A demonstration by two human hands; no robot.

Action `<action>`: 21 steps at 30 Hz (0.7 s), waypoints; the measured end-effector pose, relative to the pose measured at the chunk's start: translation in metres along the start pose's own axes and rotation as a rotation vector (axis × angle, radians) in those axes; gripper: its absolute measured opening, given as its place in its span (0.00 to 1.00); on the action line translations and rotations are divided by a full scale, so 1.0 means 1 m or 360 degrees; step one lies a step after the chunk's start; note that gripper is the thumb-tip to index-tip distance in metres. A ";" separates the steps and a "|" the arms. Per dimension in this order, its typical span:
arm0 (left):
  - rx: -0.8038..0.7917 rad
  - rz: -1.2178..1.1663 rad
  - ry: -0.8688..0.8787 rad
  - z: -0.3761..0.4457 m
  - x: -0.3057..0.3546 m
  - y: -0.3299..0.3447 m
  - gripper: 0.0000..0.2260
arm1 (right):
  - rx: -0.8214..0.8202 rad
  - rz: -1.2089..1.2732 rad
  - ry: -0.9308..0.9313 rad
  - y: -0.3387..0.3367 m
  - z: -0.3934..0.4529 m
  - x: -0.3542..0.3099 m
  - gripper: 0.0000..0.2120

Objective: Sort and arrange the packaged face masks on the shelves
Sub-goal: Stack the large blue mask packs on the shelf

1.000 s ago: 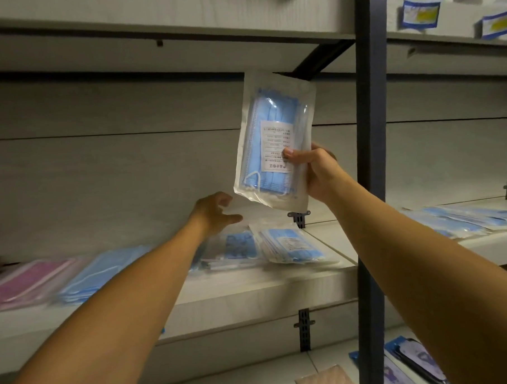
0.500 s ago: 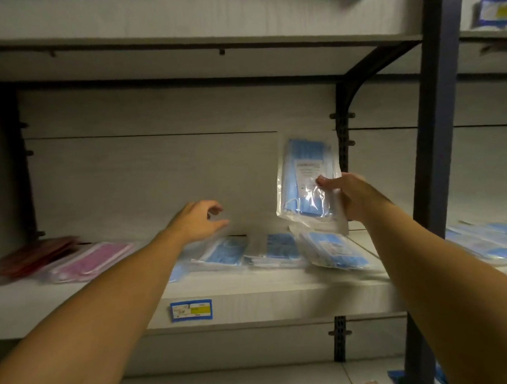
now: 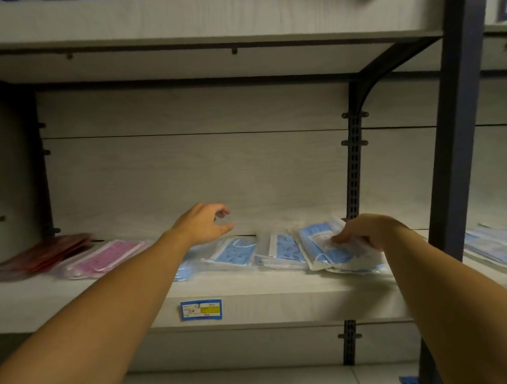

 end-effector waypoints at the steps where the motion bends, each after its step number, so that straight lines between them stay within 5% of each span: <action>1: -0.0009 -0.0011 -0.0003 0.000 0.000 0.002 0.21 | 0.0008 -0.0056 -0.0005 0.000 0.000 0.000 0.29; 9: -0.0028 -0.0019 -0.0019 0.000 0.012 0.013 0.20 | 0.0281 -0.0778 -0.0169 -0.009 -0.002 -0.017 0.45; 17: -0.0040 0.0072 -0.0058 -0.001 0.039 0.022 0.21 | 0.0351 -0.0963 -0.0440 -0.005 -0.007 -0.023 0.31; 21: -0.0036 0.0105 -0.0068 -0.006 0.050 0.026 0.21 | 0.0364 -0.0899 -0.0412 -0.003 -0.006 -0.018 0.38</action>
Point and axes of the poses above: each hand's wrist, its own z-axis towards the middle knuckle, its own y-axis out of the palm, x = y × z, the point moved 8 cm from there along z, towards the middle knuckle, and after that the axes turned 6 degrees about -z, right-handed, at the moved point
